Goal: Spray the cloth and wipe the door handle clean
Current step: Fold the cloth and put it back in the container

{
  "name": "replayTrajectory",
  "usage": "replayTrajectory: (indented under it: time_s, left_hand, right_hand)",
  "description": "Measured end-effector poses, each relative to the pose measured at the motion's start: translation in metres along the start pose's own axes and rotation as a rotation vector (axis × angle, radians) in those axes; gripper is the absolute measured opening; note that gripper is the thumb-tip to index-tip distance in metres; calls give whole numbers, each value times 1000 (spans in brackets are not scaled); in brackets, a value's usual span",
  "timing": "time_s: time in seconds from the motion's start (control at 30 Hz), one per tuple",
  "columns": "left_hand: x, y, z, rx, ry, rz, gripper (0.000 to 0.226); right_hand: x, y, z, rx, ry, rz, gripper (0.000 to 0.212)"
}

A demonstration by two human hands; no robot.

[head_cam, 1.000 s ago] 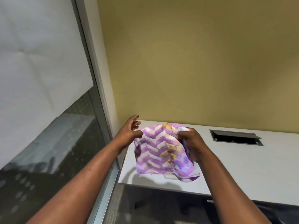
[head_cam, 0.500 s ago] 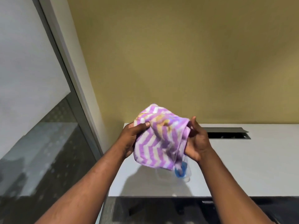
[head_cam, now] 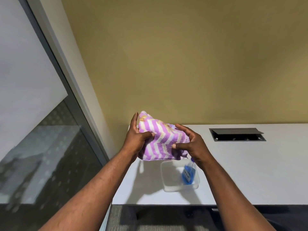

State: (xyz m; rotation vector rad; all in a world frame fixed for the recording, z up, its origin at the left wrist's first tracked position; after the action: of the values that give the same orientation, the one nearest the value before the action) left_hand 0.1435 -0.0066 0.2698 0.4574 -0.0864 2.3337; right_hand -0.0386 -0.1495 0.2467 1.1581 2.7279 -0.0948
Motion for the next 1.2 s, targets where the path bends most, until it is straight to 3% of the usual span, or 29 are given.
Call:
replayTrajectory:
  time_s: [0.13, 0.33, 0.5, 0.6, 0.73, 0.83, 0.93, 1.07, 1.13, 1.2]
  left_hand:
    - [-3, 10, 14, -227, 137, -89, 84]
    - [-3, 25, 37, -859, 303, 83, 47]
    - [-11, 31, 42, -1112, 465, 205, 24]
    - [-22, 35, 35, -940, 325, 18, 21]
    - [-44, 35, 25, -656, 160, -117, 23]
    - [-66, 30, 13, -585, 103, -42, 49]
    - [-83, 30, -6, -662, 36, 65, 73]
    - [-102, 39, -58, -692, -216, -15, 94]
    - [-108, 41, -83, -699, -322, -59, 81]
    - [-114, 41, -103, -699, -342, -53, 51]
  right_hand:
    - [-12, -6, 1, 201, -31, -82, 88]
    - [-22, -14, 0, 464, -65, -82, 33]
    - [-29, -21, 1, 431, -139, -76, 28]
    - [-31, -20, 12, 320, -47, -184, 31]
    - [-26, -14, 27, 163, 97, -262, 57]
    - [-23, -14, 43, 166, 76, -170, 37]
    - [-10, -13, 73, 98, 140, -51, 23]
    - [14, -13, 120, 61, 261, 101, 21]
    - [25, -11, 141, 86, 306, 150, 22]
    - [35, -9, 160, 131, 350, 158, 21]
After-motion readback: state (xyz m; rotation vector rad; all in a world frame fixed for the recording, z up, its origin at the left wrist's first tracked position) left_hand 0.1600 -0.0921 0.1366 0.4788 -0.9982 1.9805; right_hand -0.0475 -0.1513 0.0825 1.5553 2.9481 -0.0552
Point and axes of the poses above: each hand's wrist, its own x-axis away from the middle knuckle, its own y-axis out of the palm, z = x × y, the point moved 7 cm from there along -x, towards the middle knuckle, and after that the axes turned 15 degrees about -y, right-handed, at the moved point
